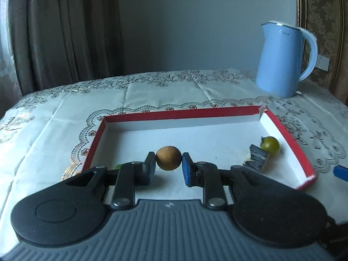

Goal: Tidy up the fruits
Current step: 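Carry the kiwi with the left tool over the tray, then lower the kiwi into the tray and open the left tool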

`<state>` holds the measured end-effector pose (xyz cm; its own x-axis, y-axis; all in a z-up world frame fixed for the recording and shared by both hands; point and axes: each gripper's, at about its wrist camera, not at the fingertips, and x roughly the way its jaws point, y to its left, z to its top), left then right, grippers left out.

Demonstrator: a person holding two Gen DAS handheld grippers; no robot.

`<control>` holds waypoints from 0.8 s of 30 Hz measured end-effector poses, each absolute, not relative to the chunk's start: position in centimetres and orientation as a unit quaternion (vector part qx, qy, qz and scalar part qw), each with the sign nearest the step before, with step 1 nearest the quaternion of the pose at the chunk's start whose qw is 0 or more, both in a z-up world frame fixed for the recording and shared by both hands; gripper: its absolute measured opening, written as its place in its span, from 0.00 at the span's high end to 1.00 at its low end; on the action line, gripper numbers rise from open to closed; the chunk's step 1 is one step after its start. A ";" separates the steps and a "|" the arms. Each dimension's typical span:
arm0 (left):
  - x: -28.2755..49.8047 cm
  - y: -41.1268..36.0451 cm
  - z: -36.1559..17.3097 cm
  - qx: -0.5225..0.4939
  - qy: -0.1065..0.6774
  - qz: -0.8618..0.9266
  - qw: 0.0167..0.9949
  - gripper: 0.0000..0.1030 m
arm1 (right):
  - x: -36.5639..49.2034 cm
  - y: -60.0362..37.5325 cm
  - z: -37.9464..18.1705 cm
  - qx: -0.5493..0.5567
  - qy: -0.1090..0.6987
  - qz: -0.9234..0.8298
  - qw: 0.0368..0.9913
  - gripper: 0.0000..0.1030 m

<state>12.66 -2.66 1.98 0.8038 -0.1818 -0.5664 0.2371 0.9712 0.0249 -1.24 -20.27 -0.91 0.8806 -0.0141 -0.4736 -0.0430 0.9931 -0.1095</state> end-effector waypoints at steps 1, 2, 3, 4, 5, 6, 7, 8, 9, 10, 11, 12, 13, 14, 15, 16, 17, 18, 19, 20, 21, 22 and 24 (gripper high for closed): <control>13.1 -2.8 1.9 0.046 0.295 -0.108 0.948 0.77 | -1.2 -20.3 -0.9 -0.057 0.246 0.008 0.968 0.13; 13.7 -2.9 1.8 0.047 0.296 -0.107 0.948 0.77 | -1.2 -20.3 -1.0 -0.057 0.248 0.008 0.967 0.13; 14.2 -3.1 1.7 0.051 0.297 -0.107 0.948 0.77 | -1.2 -20.2 -1.0 -0.057 0.249 0.009 0.967 0.13; 14.8 -3.2 1.6 0.055 0.297 -0.100 0.948 0.77 | -1.2 -20.2 -1.0 -0.057 0.249 0.009 0.967 0.13; 15.2 -3.2 1.5 0.057 0.298 -0.096 0.948 0.77 | -1.2 -20.2 -1.0 -0.058 0.250 0.010 0.967 0.13; 15.7 -3.4 1.3 0.060 0.301 -0.097 0.947 0.77 | -1.2 -20.2 -1.0 -0.058 0.251 0.010 0.966 0.13; 16.1 -3.4 1.1 0.061 0.304 -0.095 0.946 0.77 | -1.1 -20.2 -1.1 -0.058 0.252 0.011 0.966 0.13; 16.4 -3.4 0.9 0.061 0.309 -0.091 0.945 0.77 | -1.0 -20.2 -1.1 -0.058 0.253 0.011 0.966 0.13; 16.8 -3.5 0.7 0.061 0.313 -0.089 0.944 0.77 | -1.0 -20.3 -1.1 -0.056 0.255 0.012 0.965 0.13; 17.2 -3.5 0.5 0.061 0.317 -0.087 0.942 0.77 | -1.0 -20.3 -1.1 -0.056 0.256 0.012 0.965 0.13; 17.5 -3.5 0.3 0.059 0.321 -0.086 0.941 0.77 | -0.9 -20.3 -1.2 -0.056 0.256 0.012 0.965 0.13; 17.7 -3.4 0.0 0.059 0.325 -0.086 0.940 0.77 | -0.9 -20.3 -1.2 -0.056 0.257 0.013 0.965 0.13; 17.9 -3.4 -0.1 0.058 0.327 -0.085 0.939 0.77 | -0.9 -20.2 -1.2 -0.057 0.258 0.013 0.964 0.13; 18.1 -3.5 -0.3 0.059 0.330 -0.084 0.938 0.77 | -0.9 -20.2 -1.2 -0.057 0.258 0.013 0.964 0.13; 18.2 -3.6 -0.6 0.061 0.334 -0.082 0.937 0.77 | -0.9 -20.2 -1.2 -0.056 0.257 0.014 0.965 0.13; 18.4 -3.6 -0.8 0.062 0.338 -0.081 0.936 0.77 | -0.8 -20.2 -1.2 -0.056 0.258 0.015 0.964 0.13; 18.4 -3.7 -0.9 0.065 0.338 -0.079 0.935 0.77 | -0.8 -20.2 -1.2 -0.056 0.259 0.016 0.964 0.13; 18.3 -3.7 -1.0 0.066 0.337 -0.078 0.936 0.76 | -0.8 -20.2 -1.2 -0.056 0.259 0.016 0.964 0.13; 18.3 -3.7 -0.9 0.066 0.335 -0.078 0.937 0.72 | -0.8 -20.3 -1.3 -0.056 0.260 0.016 0.964 0.13; 18.2 -3.7 -0.9 0.066 0.334 -0.078 0.937 0.68 | -0.8 -20.3 -1.3 -0.055 0.260 0.016 0.964 0.13; 18.2 -3.7 -0.8 0.064 0.332 -0.077 0.938 0.57 | -0.7 -20.3 -1.3 -0.055 0.261 0.017 0.964 0.13; 18.1 -3.6 -0.7 0.063 0.331 -0.077 0.939 0.50 | -0.6 -20.3 -1.3 -0.054 0.263 0.017 0.963 0.13; 17.8 -3.5 -0.6 0.066 0.325 -0.076 0.940 0.49 | -0.6 -20.4 -1.3 -0.052 0.264 0.017 0.963 0.13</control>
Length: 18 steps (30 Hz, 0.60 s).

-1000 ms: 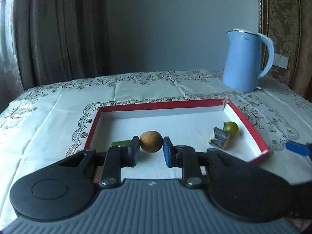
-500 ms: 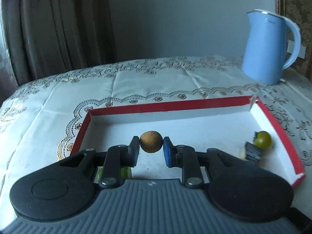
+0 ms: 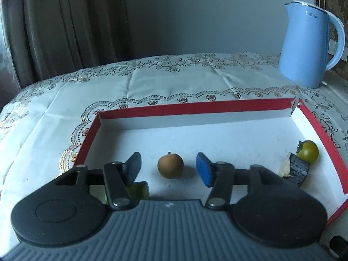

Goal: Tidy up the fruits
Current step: 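Lower the kiwi into the tray and open the left tool, then move the right tool down to the second brown kiwi beside the lime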

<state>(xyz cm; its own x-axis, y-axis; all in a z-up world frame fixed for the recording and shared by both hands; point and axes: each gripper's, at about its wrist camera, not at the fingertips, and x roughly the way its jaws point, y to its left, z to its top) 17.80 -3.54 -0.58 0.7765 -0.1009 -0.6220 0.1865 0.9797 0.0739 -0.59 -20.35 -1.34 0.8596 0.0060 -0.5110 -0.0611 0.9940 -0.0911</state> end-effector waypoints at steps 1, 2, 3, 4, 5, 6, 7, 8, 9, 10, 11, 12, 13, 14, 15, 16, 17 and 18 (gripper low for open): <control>17.6 -3.5 -0.4 0.068 0.324 -0.078 0.940 0.48 | -0.6 -20.4 -1.4 -0.051 0.265 0.018 0.963 0.13; 17.4 -3.5 -0.3 0.070 0.321 -0.081 0.941 0.48 | -0.5 -20.4 -1.4 -0.050 0.265 0.018 0.963 0.13; 17.1 -3.5 -0.1 0.070 0.318 -0.082 0.942 0.46 | -0.5 -20.5 -1.4 -0.049 0.267 0.019 0.962 0.13; 16.8 -3.4 0.1 0.070 0.315 -0.082 0.943 0.44 | -0.4 -20.5 -1.4 -0.049 0.267 0.019 0.962 0.13; 16.4 -3.3 0.3 0.069 0.311 -0.083 0.944 0.43 | -0.4 -20.5 -1.4 -0.048 0.268 0.019 0.962 0.13; 15.9 -3.1 0.5 0.066 0.307 -0.085 0.946 0.40 | -0.3 -20.5 -1.5 -0.048 0.270 0.020 0.962 0.13; 15.4 -3.0 0.7 0.064 0.304 -0.086 0.946 0.40 | -0.2 -20.6 -1.5 -0.047 0.271 0.020 0.961 0.13; 14.8 -2.9 1.0 0.063 0.301 -0.089 0.947 0.40 | -0.2 -20.6 -1.5 -0.046 0.272 0.020 0.961 0.13; 14.2 -2.7 1.2 0.062 0.296 -0.091 0.949 0.39 | -0.1 -20.7 -1.6 -0.044 0.275 0.021 0.960 0.13; 13.5 -2.5 1.5 0.060 0.290 -0.094 0.950 0.36 | -0.1 -20.7 -1.6 -0.043 0.276 0.021 0.960 0.13; 12.8 -2.3 1.8 0.058 0.285 -0.096 0.952 0.35 | 0.0 -20.7 -1.7 -0.042 0.277 0.020 0.960 0.13; 11.9 -2.1 2.2 0.055 0.278 -0.099 0.954 0.32 | 0.0 -20.7 -1.7 -0.042 0.278 0.020 0.960 0.13; 11.0 -1.9 2.5 0.054 0.270 -0.103 0.956 0.31 | 0.0 -20.7 -1.7 -0.042 0.278 0.020 0.959 0.13; 10.1 -1.7 2.8 0.055 0.264 -0.104 0.957 0.29 | 0.0 -20.7 -1.7 -0.042 0.279 0.021 0.959 0.13; 9.2 -1.5 3.0 0.055 0.258 -0.107 0.959 0.26 | 0.0 -20.7 -1.8 -0.042 0.279 0.021 0.959 0.13; 8.2 -1.3 3.2 0.054 0.253 -0.111 0.959 0.25 | 0.1 -20.7 -1.8 -0.041 0.279 0.021 0.959 0.13; 7.4 -1.1 3.3 0.053 0.251 -0.113 0.960 0.25 | 0.1 -20.7 -1.8 -0.041 0.279 0.021 0.959 0.13; 6.5 -0.8 3.4 0.053 0.248 -0.114 0.961 0.25 | 0.1 -20.7 -1.8 -0.042 0.280 0.021 0.959 0.13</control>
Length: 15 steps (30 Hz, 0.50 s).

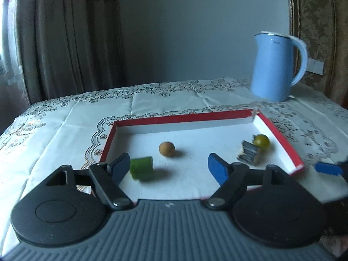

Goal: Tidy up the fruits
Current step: 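Move the right tool down to the second brown kiwi beside the lime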

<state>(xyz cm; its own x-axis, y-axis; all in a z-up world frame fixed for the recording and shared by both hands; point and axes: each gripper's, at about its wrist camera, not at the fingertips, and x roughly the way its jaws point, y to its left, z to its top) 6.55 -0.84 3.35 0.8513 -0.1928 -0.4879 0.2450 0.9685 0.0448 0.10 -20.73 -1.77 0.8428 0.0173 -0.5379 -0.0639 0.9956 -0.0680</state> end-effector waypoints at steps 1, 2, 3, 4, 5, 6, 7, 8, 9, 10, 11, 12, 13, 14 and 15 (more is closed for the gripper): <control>5.6 -0.6 3.4 0.051 0.245 -0.116 0.961 0.24 | 0.1 -20.7 -1.8 -0.041 0.280 0.021 0.959 0.13; 4.8 -0.3 3.4 0.046 0.245 -0.119 0.961 0.24 | 0.1 -20.7 -1.8 -0.041 0.280 0.021 0.959 0.13; 3.9 0.1 3.3 0.041 0.246 -0.124 0.961 0.22 | 0.0 -20.7 -1.8 -0.041 0.280 0.021 0.959 0.13; 3.0 0.6 3.1 0.035 0.246 -0.127 0.960 0.20 | 0.0 -20.7 -1.8 -0.040 0.279 0.021 0.959 0.13; 2.3 1.0 2.9 0.031 0.248 -0.128 0.960 0.20 | 0.0 -20.8 -1.8 -0.039 0.279 0.021 0.959 0.13; 1.7 1.3 2.5 0.031 0.251 -0.127 0.959 0.19 | 0.0 -20.8 -1.8 -0.039 0.279 0.021 0.959 0.13; 1.0 1.7 2.1 0.035 0.255 -0.127 0.958 0.19 | 0.0 -20.8 -1.8 -0.039 0.279 0.021 0.959 0.13; 0.5 2.0 1.8 0.037 0.258 -0.123 0.957 0.19 | 0.0 -20.8 -1.8 -0.040 0.280 0.021 0.959 0.13; -0.1 2.4 1.4 0.036 0.259 -0.115 0.958 0.19 | 0.0 -20.7 -1.8 -0.041 0.280 0.021 0.959 0.13; -0.5 2.7 1.1 0.033 0.260 -0.110 0.959 0.18 | 0.0 -20.7 -1.8 -0.041 0.280 0.020 0.959 0.13; -0.8 3.1 0.7 0.028 0.264 -0.109 0.958 0.18 | 0.0 -20.7 -1.8 -0.042 0.280 0.020 0.959 0.13; -0.8 3.5 0.3 0.023 0.272 -0.111 0.955 0.18 | 0.0 -20.7 -1.8 -0.042 0.280 0.020 0.959 0.13; -0.9 3.7 -0.1 0.021 0.281 -0.111 0.953 0.18 | 0.0 -20.7 -1.8 -0.042 0.280 0.020 0.959 0.13; -0.8 3.9 -0.5 0.019 0.289 -0.108 0.951 0.18 | 0.0 -20.7 -1.8 -0.042 0.280 0.019 0.959 0.13; -0.8 4.2 -1.0 0.017 0.296 -0.105 0.949 0.18 | 0.0 -20.8 -1.8 -0.042 0.281 0.019 0.959 0.13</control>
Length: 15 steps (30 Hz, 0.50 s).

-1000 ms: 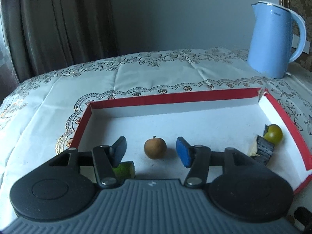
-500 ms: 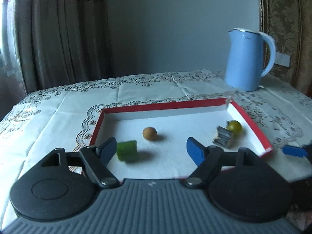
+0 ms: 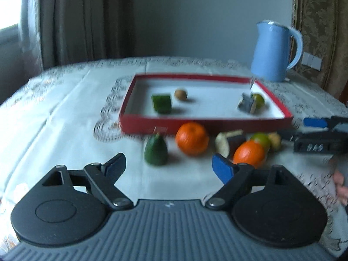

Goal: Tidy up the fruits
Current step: 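Move the right tool down to the second brown kiwi beside the lime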

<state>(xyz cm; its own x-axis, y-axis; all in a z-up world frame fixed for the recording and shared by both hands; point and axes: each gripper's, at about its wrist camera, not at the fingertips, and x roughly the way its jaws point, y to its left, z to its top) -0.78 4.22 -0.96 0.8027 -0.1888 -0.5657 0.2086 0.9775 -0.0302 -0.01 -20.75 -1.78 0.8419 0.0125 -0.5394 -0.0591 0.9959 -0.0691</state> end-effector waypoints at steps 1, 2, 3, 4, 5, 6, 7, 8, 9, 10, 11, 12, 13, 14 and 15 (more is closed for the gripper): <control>-0.7 4.5 -1.4 0.015 0.302 -0.099 0.948 0.18 | 0.0 -20.8 -1.8 -0.041 0.280 0.018 0.959 0.13; -0.5 4.8 -1.6 0.011 0.307 -0.095 0.947 0.18 | 0.0 -20.8 -1.8 -0.040 0.280 0.018 0.959 0.13; -0.3 5.0 -1.9 0.004 0.314 -0.093 0.945 0.18 | -0.1 -20.8 -1.7 -0.039 0.279 0.018 0.959 0.13; 0.1 5.3 -2.2 -0.002 0.322 -0.092 0.942 0.18 | -0.1 -20.9 -1.7 -0.039 0.277 0.017 0.960 0.13; 0.4 5.6 -2.5 -0.005 0.328 -0.087 0.941 0.18 | -0.2 -20.9 -1.6 -0.038 0.275 0.017 0.960 0.13; 0.5 5.8 -2.6 -0.008 0.327 -0.084 0.941 0.16 | -0.3 -20.9 -1.6 -0.037 0.273 0.016 0.961 0.13; 0.6 5.8 -2.7 -0.007 0.325 -0.083 0.942 0.15 | -0.4 -21.0 -1.5 -0.036 0.270 0.014 0.962 0.13; 0.6 5.8 -2.7 -0.006 0.324 -0.082 0.942 0.15 | -0.5 -21.0 -1.5 -0.035 0.266 0.012 0.963 0.13; 0.6 5.8 -2.7 -0.006 0.323 -0.083 0.943 0.11 | -0.7 -21.0 -1.4 -0.034 0.263 0.011 0.964 0.13; 0.6 5.7 -2.8 -0.003 0.321 -0.082 0.943 0.08 | -0.9 -21.0 -1.4 -0.032 0.263 0.014 0.964 0.13; 0.7 5.5 -2.9 0.000 0.321 -0.078 0.944 0.07 | -1.1 -20.9 -1.4 -0.033 0.265 0.021 0.963 0.13; 0.9 5.4 -3.0 0.002 0.323 -0.076 0.943 0.06 | -1.2 -20.7 -1.4 -0.035 0.268 0.026 0.962 0.13; 1.1 5.2 -3.1 0.004 0.326 -0.078 0.942 0.03 | -1.6 -20.4 -1.3 -0.039 0.266 0.031 0.963 0.13; 1.1 5.2 -3.1 0.003 0.323 -0.078 0.943 0.03 | -2.1 -20.2 -1.2 -0.044 0.256 0.034 0.965 0.13; 1.2 5.2 -3.1 0.002 0.323 -0.079 0.943 0.01 | -2.5 -19.9 -1.1 -0.048 0.249 0.036 0.967 0.13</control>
